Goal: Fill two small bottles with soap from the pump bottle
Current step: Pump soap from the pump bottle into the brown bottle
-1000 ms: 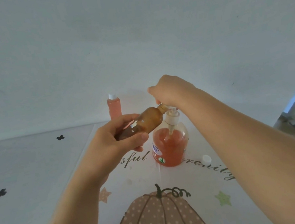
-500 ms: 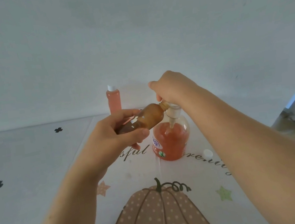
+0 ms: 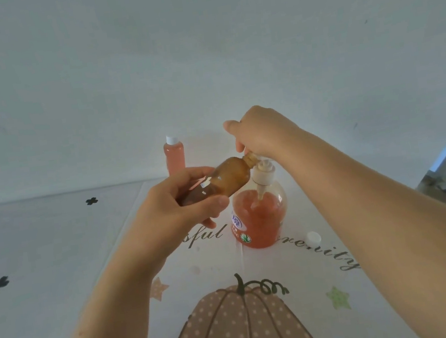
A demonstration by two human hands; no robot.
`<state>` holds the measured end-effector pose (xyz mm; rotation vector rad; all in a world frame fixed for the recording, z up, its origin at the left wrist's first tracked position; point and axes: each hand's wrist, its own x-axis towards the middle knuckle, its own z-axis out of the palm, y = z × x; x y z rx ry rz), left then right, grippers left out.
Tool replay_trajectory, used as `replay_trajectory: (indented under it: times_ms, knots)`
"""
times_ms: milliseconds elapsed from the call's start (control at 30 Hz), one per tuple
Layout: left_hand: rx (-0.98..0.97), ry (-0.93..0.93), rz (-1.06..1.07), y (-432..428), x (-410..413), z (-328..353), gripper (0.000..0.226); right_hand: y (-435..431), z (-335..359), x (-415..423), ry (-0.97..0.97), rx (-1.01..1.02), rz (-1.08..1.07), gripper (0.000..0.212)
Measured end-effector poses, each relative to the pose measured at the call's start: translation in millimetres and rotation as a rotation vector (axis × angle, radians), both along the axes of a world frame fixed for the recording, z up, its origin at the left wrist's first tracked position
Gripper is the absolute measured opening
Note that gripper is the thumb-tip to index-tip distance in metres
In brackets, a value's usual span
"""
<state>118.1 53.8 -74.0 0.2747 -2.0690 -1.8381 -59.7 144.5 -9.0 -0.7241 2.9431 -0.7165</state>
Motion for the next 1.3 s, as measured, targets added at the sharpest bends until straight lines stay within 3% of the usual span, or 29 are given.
replay_trajectory:
  times_ms: [1000, 1300]
  knots:
    - [0.084, 0.029, -0.010, 4, -3, -3, 0.035, -8, -1, -5, -0.066, 0.126, -0.032, 0.032]
    - [0.049, -0.013, -0.041, -3, -7, -9, 0.037, -3, -17, -9, -0.032, 0.039, -0.022, 0.031]
